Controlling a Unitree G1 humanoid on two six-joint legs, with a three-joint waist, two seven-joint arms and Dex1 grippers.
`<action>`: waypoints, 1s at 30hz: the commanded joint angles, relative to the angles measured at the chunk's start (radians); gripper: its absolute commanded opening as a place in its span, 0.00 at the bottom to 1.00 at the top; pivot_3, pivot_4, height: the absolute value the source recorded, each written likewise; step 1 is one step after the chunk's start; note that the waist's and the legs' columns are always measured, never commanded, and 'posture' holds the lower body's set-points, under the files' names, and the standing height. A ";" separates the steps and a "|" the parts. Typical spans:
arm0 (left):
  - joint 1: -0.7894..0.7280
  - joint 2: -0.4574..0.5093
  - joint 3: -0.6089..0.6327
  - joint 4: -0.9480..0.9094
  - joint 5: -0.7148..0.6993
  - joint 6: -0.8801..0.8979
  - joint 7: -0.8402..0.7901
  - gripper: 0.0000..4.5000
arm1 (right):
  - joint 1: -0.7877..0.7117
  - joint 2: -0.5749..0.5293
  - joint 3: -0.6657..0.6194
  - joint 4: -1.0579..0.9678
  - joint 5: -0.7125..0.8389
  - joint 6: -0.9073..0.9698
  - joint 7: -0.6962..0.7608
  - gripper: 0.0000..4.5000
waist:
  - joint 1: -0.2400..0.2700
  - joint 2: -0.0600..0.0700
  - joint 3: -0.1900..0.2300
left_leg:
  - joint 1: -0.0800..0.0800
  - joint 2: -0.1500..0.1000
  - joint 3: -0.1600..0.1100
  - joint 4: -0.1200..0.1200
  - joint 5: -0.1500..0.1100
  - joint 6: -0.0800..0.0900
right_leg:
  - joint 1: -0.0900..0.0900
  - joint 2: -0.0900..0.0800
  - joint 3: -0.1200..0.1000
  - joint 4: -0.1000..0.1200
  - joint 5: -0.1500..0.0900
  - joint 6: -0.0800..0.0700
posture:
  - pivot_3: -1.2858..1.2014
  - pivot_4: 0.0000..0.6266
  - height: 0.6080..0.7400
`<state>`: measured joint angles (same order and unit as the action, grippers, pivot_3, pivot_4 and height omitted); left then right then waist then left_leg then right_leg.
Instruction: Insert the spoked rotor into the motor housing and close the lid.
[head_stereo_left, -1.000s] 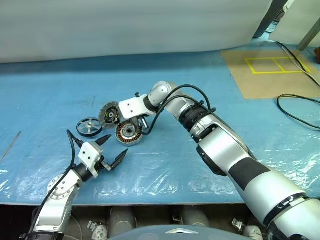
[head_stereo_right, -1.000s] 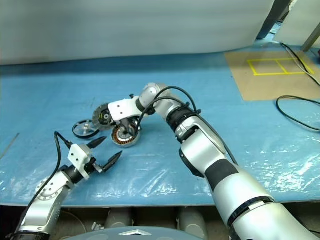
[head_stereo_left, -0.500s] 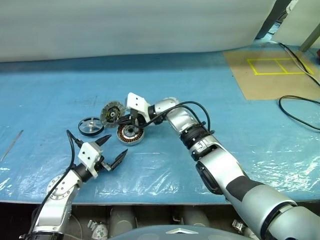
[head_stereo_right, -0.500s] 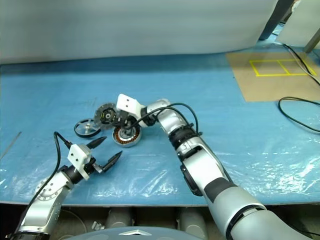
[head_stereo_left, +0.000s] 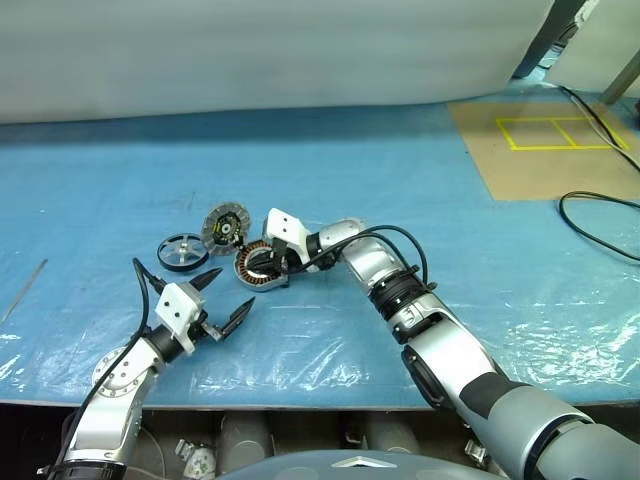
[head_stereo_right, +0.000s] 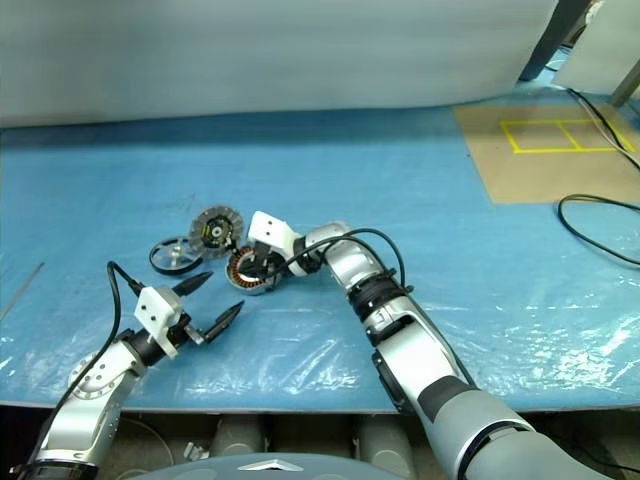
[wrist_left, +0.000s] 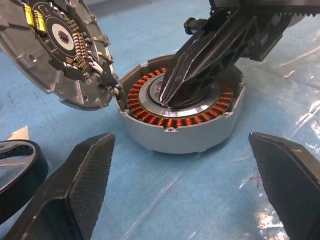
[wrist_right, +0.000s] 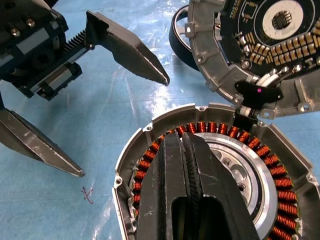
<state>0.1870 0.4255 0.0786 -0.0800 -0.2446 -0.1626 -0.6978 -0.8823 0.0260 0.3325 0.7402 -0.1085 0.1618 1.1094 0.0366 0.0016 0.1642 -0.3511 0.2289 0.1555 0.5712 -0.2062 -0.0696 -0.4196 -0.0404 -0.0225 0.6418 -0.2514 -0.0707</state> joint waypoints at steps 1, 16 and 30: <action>0.002 0.007 0.011 -0.012 -0.010 -0.012 -0.004 1.00 | -0.001 0.020 -0.054 -0.022 0.094 0.056 0.032 0.01 | 0.000 0.000 0.000 | 0.000 0.000 0.000 0.000 0.000 0.000 | 0.000 0.000 0.000 0.000 0.000 0.000 | 0.52 0.24 1.00; 0.002 0.006 0.006 -0.010 -0.009 -0.011 -0.005 1.00 | -0.010 0.005 -0.080 0.074 0.107 0.007 -0.054 0.01 | 0.002 0.000 0.000 | 0.000 0.000 0.000 0.000 0.002 -0.003 | 0.000 0.000 0.000 0.000 0.000 0.000 | 0.52 0.24 1.00; 0.005 0.009 0.008 -0.015 -0.007 -0.009 -0.004 1.00 | 0.013 -0.033 0.028 0.183 -0.007 -0.081 -0.083 0.01 | 0.002 0.000 0.000 | 0.003 0.000 0.000 0.000 0.001 -0.003 | 0.005 0.000 0.000 0.000 0.000 0.000 | 0.52 0.24 1.00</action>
<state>0.1902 0.4257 0.0783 -0.0790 -0.2445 -0.1625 -0.6977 -0.8957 0.0084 0.3138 0.8650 -0.0591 0.0608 1.0208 0.0388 0.0017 0.1639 -0.3480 0.2285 0.1555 0.5710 -0.2062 -0.0701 -0.4130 -0.0408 -0.0223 0.6417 -0.2515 -0.0708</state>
